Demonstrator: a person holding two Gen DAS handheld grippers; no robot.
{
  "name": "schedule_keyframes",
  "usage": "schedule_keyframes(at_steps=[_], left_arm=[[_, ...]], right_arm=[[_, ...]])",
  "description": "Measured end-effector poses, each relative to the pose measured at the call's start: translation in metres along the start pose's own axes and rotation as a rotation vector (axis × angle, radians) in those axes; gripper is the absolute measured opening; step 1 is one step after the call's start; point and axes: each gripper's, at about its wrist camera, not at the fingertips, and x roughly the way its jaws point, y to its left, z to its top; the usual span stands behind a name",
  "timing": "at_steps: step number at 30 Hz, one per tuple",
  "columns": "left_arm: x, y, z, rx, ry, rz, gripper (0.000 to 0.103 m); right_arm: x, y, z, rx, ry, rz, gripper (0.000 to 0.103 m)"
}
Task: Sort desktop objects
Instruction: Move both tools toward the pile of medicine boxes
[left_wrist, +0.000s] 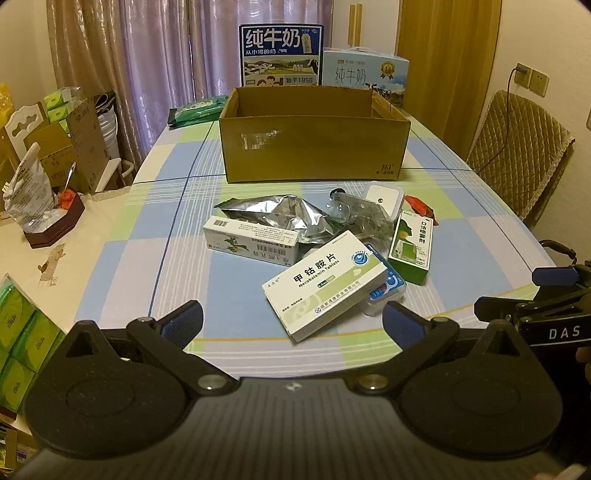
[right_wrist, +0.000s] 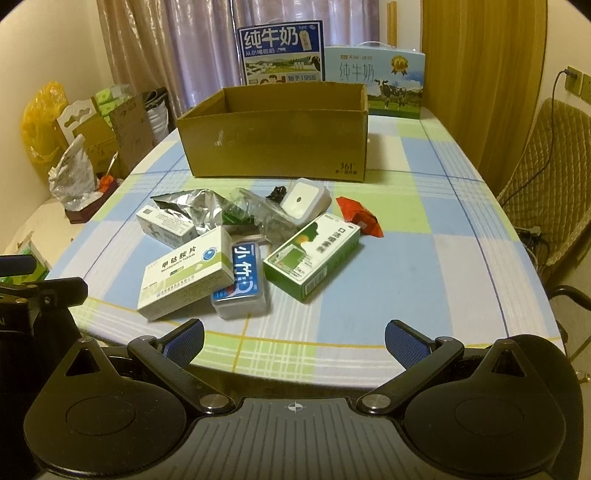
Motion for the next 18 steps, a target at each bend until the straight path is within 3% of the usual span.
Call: schedule_keyframes(at_steps=[10,18], left_arm=[[-0.002,0.002,0.003,0.028,-0.009,-0.007,0.102],[0.004,0.004,0.011,0.100,-0.012,-0.035,0.102]], right_arm=[[0.000,-0.001,0.000,-0.001,-0.009,0.000,0.101],[0.002,-0.001,-0.001,-0.054,-0.027,0.054,0.101]])
